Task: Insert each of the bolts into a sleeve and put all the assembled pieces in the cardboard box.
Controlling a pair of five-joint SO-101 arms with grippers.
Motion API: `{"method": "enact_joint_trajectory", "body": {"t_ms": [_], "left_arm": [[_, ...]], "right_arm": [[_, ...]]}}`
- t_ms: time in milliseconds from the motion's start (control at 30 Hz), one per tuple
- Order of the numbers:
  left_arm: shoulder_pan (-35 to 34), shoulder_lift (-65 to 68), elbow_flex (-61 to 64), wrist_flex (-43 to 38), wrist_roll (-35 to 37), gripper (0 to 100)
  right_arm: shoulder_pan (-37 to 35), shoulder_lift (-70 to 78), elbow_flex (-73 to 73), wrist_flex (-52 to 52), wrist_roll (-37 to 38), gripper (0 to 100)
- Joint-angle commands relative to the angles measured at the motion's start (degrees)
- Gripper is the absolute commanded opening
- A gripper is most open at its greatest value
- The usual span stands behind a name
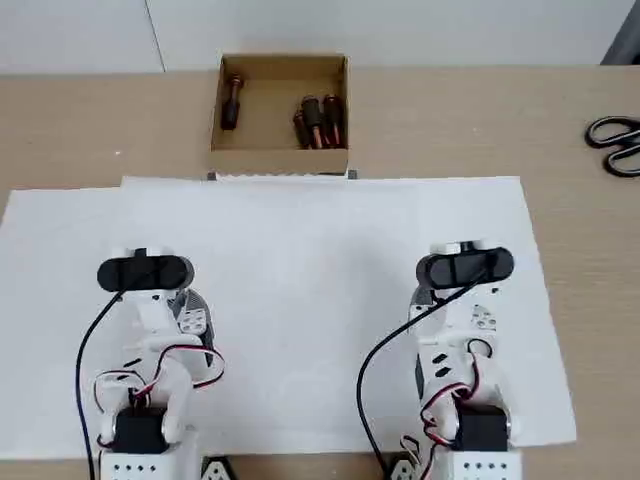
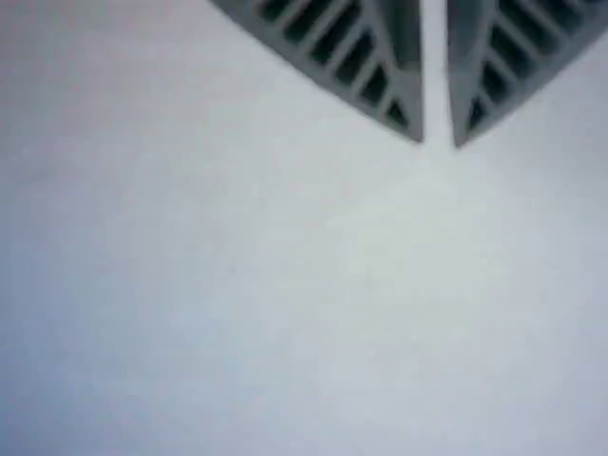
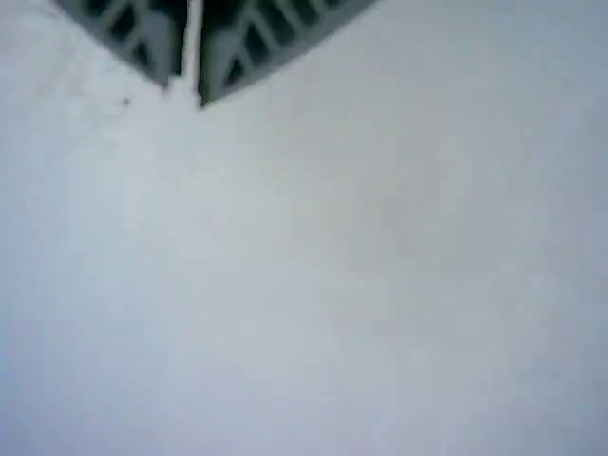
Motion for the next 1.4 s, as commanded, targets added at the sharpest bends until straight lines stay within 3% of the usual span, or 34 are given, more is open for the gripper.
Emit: {"method": "enact_joint_trajectory", "body": {"t_ms": [0, 1367], "left_arm": [[0.18, -0.44, -0.22, -1.05, -0.18, 1], [0.18, -0.44, -0.22, -1.05, -0.18, 1]], "right_arm": [[0.13, -0.57, 1.49, -2.51, 1.23, 0.2], [-0.13, -0.48, 5.1, -0.31, 1.14, 0.3]]}}
